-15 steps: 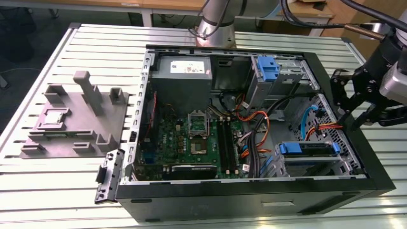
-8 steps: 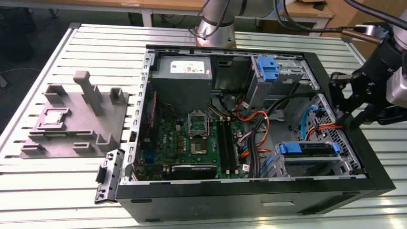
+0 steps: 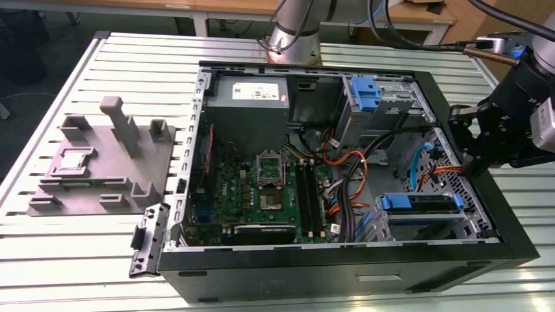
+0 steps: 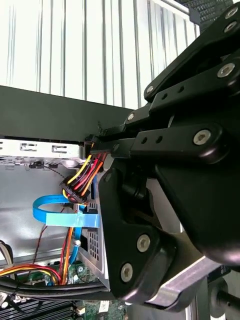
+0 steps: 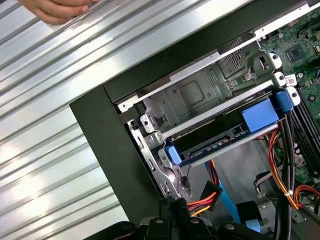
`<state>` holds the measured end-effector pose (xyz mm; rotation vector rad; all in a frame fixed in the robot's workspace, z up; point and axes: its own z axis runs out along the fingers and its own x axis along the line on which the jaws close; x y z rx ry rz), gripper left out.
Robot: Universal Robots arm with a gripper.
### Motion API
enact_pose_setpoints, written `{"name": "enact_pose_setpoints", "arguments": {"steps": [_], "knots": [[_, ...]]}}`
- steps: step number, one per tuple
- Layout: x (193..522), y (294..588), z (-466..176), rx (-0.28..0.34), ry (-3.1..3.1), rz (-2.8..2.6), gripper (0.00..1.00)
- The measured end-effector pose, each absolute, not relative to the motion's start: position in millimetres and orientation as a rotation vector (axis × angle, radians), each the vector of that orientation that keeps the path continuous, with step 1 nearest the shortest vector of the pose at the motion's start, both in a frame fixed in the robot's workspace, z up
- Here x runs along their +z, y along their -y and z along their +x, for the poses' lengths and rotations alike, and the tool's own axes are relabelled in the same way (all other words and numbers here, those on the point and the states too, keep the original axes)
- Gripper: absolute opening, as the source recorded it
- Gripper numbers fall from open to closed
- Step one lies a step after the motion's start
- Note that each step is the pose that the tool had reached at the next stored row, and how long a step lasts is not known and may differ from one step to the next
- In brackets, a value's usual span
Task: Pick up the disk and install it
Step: 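Insert the first disk wire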
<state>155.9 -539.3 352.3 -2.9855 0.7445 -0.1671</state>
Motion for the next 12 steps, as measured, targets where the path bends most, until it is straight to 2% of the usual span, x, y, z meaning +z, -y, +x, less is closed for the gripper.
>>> {"name": "enact_pose_setpoints", "arguments": {"steps": [12], "knots": [[356.6, 539.2, 155.9, -0.17, -0.744, -2.987, 0.17]]}}
